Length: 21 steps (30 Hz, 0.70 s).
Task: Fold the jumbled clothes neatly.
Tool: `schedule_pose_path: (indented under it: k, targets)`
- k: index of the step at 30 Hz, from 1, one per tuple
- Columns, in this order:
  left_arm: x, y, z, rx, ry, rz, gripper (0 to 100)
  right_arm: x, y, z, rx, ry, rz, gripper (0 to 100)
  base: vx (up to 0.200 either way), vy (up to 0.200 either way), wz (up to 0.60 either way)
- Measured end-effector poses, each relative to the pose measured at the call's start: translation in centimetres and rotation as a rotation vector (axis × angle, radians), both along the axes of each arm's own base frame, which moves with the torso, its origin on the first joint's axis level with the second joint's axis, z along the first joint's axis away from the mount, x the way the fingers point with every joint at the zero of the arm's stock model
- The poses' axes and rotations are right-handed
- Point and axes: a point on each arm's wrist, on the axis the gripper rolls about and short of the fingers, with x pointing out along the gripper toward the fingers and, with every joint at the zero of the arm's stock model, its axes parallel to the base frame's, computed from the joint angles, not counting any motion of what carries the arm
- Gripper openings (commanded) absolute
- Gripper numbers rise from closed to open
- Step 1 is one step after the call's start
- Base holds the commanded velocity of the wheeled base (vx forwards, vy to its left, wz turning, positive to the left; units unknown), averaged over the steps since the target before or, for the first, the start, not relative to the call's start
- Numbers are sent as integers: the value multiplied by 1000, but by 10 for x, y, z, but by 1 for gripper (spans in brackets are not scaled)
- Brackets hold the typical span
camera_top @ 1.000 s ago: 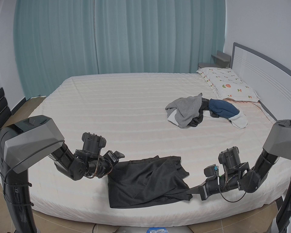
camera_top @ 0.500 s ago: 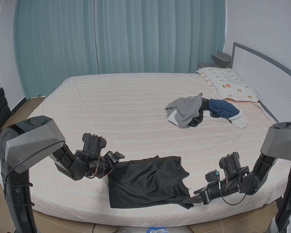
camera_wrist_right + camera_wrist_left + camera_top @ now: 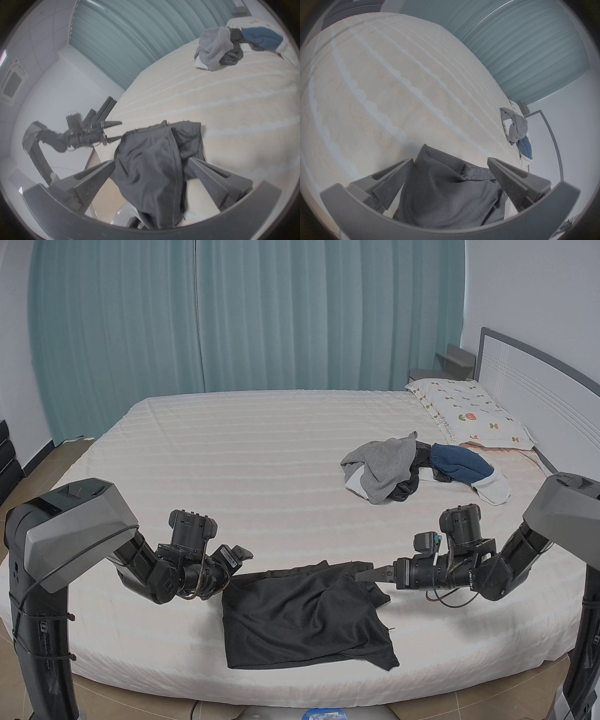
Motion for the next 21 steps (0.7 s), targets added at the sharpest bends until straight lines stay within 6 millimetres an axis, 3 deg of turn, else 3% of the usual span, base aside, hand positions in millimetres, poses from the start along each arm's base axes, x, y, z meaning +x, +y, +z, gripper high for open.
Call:
schedule_pose_path:
  k: [8,9,21]
  targets:
    - [3,2,-6,26,2,-5,100,31,30,-30,-11,8,-47,100,0,0,0]
    - [3,2,-6,27,3,-4,100,33,32,-33,-15,5,-54,0,0,0,0]
    - [0,2,-9,33,14,-9,100,51,30,-46,-25,-18,-106,0,0,0,0]
